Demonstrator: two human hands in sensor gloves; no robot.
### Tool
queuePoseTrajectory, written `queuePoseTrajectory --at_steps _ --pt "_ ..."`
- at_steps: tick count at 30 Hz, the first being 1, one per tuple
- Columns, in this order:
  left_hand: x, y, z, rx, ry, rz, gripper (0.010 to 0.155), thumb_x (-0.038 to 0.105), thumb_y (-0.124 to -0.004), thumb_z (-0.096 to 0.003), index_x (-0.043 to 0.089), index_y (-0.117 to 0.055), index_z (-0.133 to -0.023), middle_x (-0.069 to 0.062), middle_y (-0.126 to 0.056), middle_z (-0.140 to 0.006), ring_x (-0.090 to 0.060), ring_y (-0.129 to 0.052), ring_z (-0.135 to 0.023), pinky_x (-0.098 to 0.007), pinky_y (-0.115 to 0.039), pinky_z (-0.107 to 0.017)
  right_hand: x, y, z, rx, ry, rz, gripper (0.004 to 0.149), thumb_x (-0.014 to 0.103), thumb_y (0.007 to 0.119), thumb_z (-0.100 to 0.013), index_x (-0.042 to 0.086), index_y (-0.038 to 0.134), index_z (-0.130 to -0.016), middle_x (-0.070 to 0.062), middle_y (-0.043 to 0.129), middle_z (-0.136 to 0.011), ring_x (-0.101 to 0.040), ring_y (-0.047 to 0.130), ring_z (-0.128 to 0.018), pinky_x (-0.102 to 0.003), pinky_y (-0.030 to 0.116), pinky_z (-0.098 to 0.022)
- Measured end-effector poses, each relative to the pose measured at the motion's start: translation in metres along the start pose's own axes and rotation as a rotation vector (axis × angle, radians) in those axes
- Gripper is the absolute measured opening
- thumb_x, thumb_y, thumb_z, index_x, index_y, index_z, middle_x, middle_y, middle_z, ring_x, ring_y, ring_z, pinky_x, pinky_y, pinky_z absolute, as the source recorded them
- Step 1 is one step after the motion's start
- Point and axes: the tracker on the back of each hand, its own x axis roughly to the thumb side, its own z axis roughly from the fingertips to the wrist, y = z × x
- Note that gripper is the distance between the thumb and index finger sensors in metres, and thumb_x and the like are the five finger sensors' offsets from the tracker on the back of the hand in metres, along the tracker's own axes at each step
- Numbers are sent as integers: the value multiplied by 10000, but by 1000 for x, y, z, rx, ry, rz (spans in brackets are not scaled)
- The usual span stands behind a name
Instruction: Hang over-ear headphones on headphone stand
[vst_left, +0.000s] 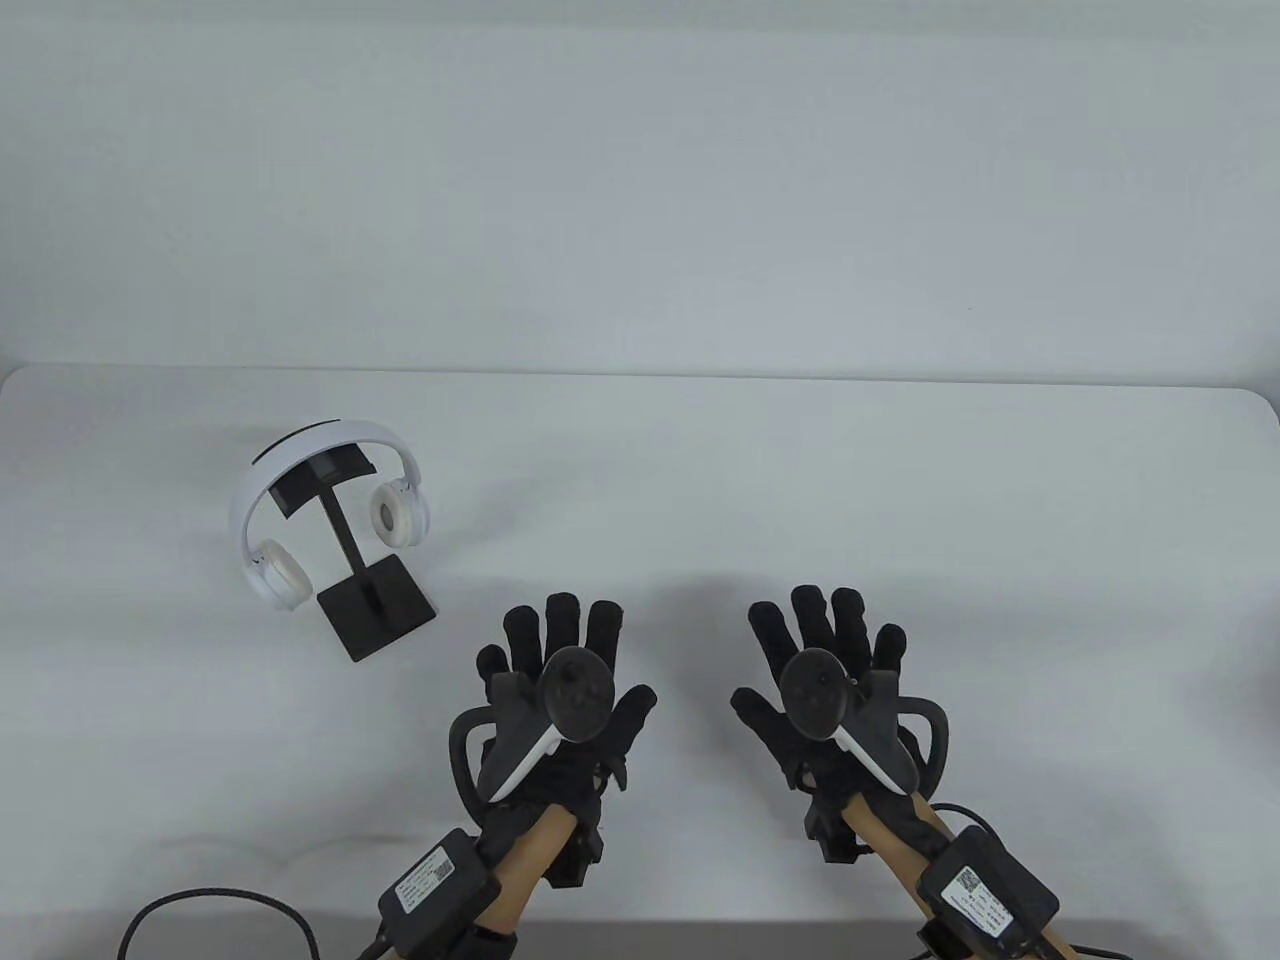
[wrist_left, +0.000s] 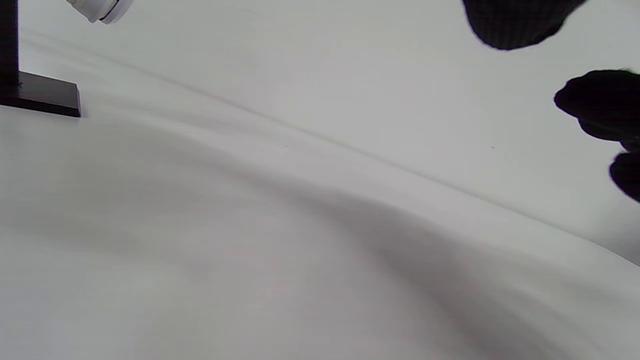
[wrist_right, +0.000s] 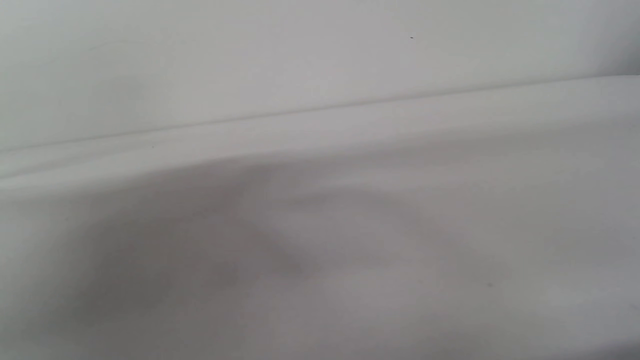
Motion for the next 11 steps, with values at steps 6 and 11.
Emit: queuePoseTrajectory --at_steps 6,11 --pt "6 2 1 17 -26 14 792 685 -590 -446 490 -179 -1094 61 -79 -1178 -343 -11 -1065 -626 -96 -696 -3 -1 -1 -3 4 -19 799 765 564 -332 634 105 -973 200 25 -1156 -188 19 -1134 -595 127 -803" --pt "4 2 0 15 -24 19 786 677 -596 -446 492 -191 -1093 58 -87 -1179 -343 -16 -1065 -624 -97 -697 -5 -3 -3 -5 13 -23 797 761 567 -333 633 111 -974 199 29 -1157 -190 24 -1134 -594 129 -805"
